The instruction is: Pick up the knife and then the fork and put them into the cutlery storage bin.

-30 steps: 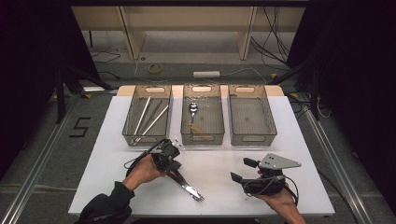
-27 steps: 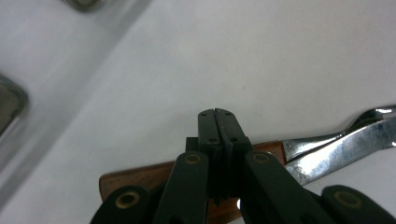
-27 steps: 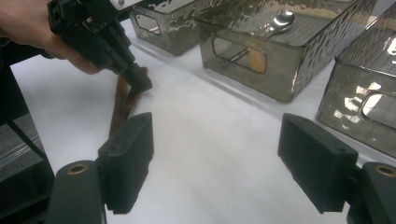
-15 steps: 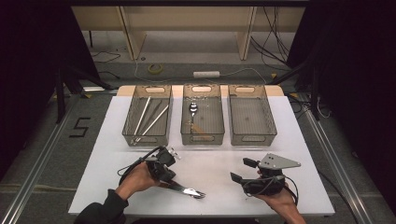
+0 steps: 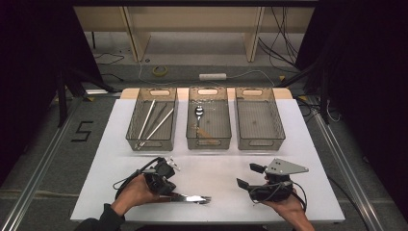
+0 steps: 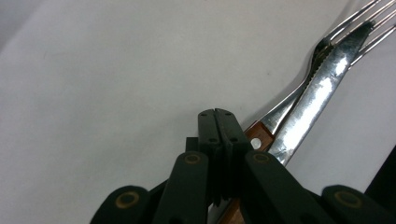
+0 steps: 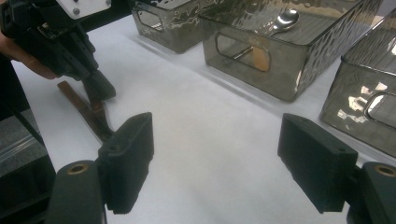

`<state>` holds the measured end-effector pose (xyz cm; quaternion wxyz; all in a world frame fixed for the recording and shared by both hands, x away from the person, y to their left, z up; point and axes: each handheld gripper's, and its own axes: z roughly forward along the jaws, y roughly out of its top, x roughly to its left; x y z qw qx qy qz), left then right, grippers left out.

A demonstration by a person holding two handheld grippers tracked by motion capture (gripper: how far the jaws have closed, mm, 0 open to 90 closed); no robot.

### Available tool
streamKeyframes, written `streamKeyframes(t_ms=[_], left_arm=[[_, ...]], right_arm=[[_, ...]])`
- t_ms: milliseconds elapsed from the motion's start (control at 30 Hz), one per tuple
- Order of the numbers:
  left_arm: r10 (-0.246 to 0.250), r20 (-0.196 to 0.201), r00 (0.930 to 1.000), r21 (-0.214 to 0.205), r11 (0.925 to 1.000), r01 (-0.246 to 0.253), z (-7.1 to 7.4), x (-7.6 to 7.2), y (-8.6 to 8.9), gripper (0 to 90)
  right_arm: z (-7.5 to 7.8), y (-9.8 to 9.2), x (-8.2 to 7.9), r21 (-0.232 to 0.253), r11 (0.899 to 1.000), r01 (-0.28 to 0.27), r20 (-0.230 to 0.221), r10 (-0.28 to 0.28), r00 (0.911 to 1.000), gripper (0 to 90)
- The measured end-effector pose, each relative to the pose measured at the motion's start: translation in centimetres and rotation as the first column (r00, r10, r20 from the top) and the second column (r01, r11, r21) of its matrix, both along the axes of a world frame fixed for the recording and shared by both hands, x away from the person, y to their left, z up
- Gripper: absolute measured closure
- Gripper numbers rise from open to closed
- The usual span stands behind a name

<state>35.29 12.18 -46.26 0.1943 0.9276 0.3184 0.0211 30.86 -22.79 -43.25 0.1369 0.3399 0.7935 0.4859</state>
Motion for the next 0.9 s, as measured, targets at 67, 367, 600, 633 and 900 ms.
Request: streamKeyframes(t_ms=[67,367,600,633,900], left_arm=[[0.000,-0.002,1.0000,0.001,1.0000,0.000,0.0,-0.2,0.1,88.9],[0.011,0.026,0.9996,-0.010,0.9999,-0.011,0.1,-0.6,0.9,83.1],[0.037,0.103,0.9939,-0.076,0.9967,-0.030,1.8,-0.9,1.7,58.5],[0.038,0.120,0.9920,-0.081,0.9963,-0.029,2.1,-0.9,1.9,52.7],[0.033,0.143,0.9891,-0.103,0.9945,-0.018,3.2,-2.1,2.9,30.8]], right_arm=[[0.0,0.0,0.0,0.000,1.000,-0.002,0.001,0.002,1.0000,27.9],[0.0,0.1,0.0,-0.003,1.000,-0.006,0.002,0.006,1.0000,27.9],[0.0,0.1,0.0,-0.005,1.000,-0.010,0.001,0.010,0.9999,27.9],[0.0,0.1,0.0,-0.004,1.000,-0.010,0.000,0.010,0.9999,27.9],[0.0,0.2,0.0,-0.004,1.000,-0.011,0.000,0.011,0.9999,27.9]])
